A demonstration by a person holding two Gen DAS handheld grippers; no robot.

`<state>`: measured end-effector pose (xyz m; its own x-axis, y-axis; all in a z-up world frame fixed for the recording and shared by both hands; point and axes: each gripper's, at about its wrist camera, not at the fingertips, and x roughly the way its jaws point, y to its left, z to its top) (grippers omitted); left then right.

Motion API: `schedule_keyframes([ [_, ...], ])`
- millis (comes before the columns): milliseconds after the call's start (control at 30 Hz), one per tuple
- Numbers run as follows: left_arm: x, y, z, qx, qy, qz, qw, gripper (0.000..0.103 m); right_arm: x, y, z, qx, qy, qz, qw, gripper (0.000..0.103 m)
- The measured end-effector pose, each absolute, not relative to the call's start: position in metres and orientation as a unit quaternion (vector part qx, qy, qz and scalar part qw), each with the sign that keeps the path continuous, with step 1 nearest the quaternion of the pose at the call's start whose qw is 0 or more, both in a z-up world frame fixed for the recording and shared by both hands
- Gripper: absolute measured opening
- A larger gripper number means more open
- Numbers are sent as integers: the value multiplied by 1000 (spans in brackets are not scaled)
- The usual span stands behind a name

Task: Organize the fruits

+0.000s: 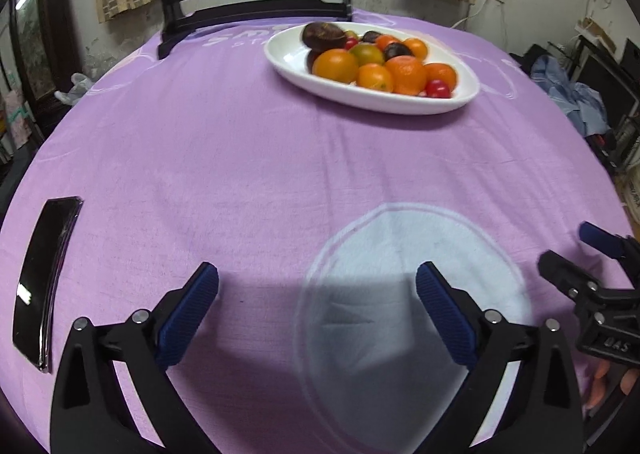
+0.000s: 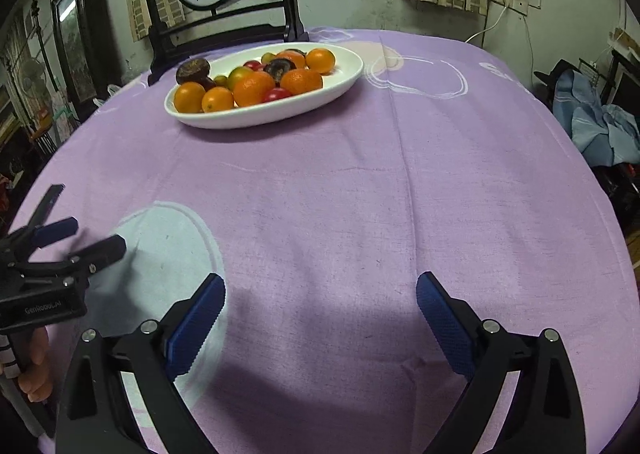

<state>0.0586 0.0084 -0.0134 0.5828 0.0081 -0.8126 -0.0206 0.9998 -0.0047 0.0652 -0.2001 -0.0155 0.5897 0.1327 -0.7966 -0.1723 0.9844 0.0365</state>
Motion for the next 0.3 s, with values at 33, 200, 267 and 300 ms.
schedule_keyframes([
  [33, 59, 8, -15, -1, 456, 15, 890, 97, 65, -198, -19, -32, 452, 80, 888, 97],
  [200, 60, 4, -22, 14, 461, 27, 887, 99, 64, -196, -26, -48, 467, 64, 881, 100],
  [267, 60, 6, -23, 6, 463, 27, 886, 99, 63, -199, -27, -40, 471, 63, 879, 100],
  [300, 60, 9, -24, -4, 465, 27, 885, 99, 63, -199, -27, -39, 470, 63, 879, 100],
])
